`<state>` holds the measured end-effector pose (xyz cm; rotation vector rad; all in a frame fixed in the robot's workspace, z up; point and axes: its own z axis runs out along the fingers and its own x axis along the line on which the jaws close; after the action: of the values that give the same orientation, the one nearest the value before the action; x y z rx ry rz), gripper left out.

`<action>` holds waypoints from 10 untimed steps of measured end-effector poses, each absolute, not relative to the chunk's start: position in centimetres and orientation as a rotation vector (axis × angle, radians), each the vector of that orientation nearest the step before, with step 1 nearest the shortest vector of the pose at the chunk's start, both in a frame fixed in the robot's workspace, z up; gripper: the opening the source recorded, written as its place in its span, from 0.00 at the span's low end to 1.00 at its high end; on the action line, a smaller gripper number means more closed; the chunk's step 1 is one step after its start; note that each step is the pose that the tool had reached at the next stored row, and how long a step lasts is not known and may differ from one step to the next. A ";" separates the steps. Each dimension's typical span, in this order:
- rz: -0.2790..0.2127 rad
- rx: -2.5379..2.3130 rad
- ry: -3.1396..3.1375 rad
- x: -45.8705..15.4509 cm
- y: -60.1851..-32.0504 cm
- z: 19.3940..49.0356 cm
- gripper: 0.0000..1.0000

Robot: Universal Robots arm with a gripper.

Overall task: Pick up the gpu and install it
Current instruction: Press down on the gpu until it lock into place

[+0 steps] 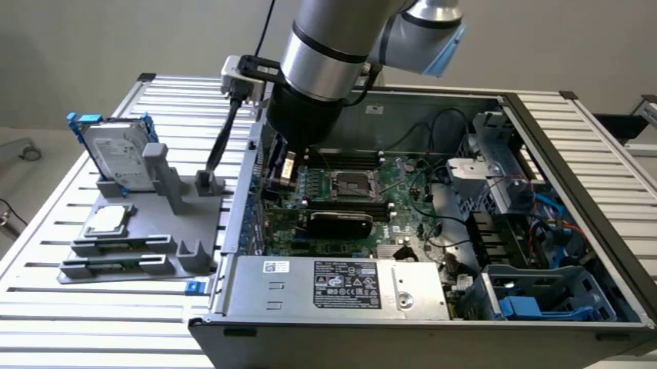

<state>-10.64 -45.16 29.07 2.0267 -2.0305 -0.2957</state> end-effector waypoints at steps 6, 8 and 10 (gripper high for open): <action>-0.300 2.013 -2.034 -10.6 -45.2 29.1 0.11; -0.302 2.009 -2.033 -10.6 -45.2 29.1 0.11; -0.304 2.006 -2.032 -10.6 -45.2 29.1 0.11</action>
<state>-10.61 -45.16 29.09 2.0060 -2.0320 -0.3038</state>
